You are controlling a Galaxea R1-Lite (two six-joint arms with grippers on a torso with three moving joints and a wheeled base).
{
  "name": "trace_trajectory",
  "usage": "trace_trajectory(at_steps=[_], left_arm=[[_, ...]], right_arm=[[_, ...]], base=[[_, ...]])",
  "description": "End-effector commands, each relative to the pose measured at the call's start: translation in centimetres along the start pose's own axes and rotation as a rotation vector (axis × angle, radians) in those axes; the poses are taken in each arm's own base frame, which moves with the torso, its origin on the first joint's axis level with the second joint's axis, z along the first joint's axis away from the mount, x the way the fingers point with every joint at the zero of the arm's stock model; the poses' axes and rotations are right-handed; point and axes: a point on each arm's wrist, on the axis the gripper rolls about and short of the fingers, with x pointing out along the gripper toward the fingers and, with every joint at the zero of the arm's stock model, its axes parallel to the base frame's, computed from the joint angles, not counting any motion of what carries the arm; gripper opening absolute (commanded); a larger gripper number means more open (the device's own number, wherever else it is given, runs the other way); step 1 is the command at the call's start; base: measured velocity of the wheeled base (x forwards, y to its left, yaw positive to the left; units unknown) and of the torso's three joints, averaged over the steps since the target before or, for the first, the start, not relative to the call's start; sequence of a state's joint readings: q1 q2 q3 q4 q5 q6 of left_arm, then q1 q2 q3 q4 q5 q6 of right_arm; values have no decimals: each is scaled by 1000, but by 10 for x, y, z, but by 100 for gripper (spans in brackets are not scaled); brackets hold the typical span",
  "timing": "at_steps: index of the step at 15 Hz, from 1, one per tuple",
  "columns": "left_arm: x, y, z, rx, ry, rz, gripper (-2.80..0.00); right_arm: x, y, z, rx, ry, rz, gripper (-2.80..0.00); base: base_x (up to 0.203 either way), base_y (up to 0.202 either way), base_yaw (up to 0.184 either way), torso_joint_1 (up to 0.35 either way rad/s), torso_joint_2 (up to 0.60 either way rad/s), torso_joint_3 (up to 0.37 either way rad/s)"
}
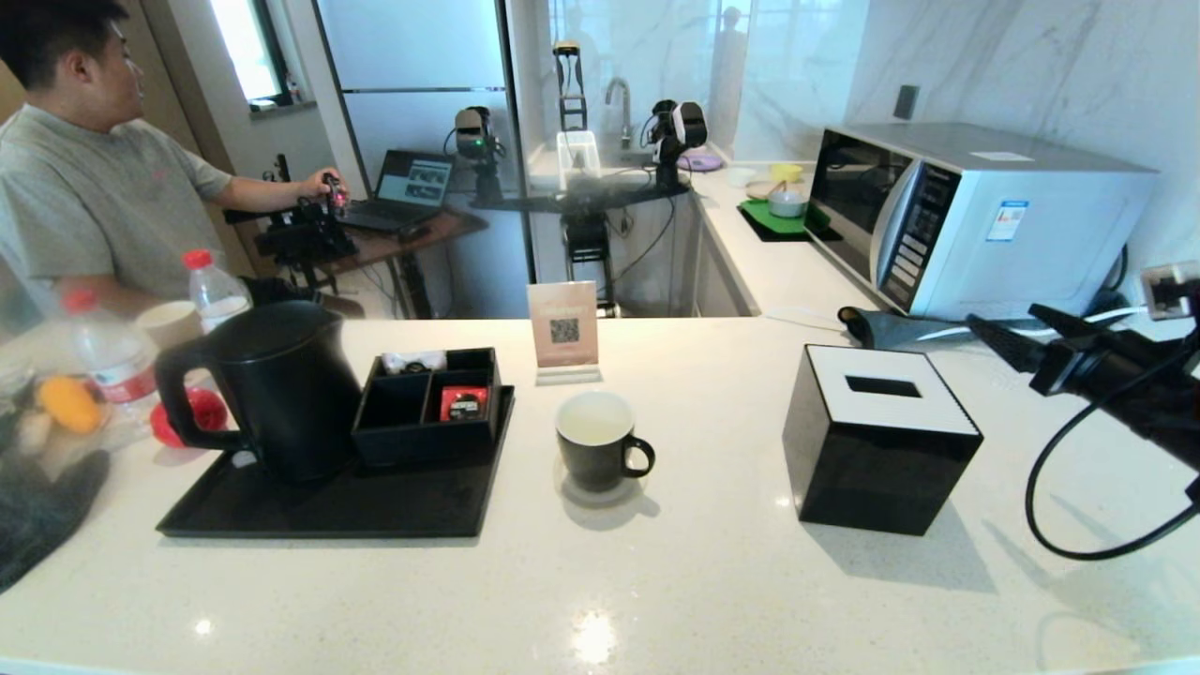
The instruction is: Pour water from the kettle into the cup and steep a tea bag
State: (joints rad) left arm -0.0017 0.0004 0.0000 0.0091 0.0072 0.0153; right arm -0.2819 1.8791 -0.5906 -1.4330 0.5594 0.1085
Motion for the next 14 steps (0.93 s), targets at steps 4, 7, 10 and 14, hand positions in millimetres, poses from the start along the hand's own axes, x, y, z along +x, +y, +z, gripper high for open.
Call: trace_trajectory(at_steps=[4, 7, 10, 14], left_arm=[[0, 0, 0, 0, 0, 1, -280], [0, 0, 0, 0, 0, 1, -280], [0, 0, 0, 0, 0, 1, -280], [0, 0, 0, 0, 0, 1, -280]], right_arm=[[-12, 0, 30, -56, -82, -18, -280], [-17, 2, 52, -92, -132, -27, -280], [-32, 14, 78, -116, -157, -30, -280], [-61, 38, 109, -168, -155, -35, -280]], base=[[0, 0, 0, 0, 0, 0], [0, 0, 0, 0, 0, 0], [0, 0, 0, 0, 0, 0], [0, 0, 0, 0, 0, 0]])
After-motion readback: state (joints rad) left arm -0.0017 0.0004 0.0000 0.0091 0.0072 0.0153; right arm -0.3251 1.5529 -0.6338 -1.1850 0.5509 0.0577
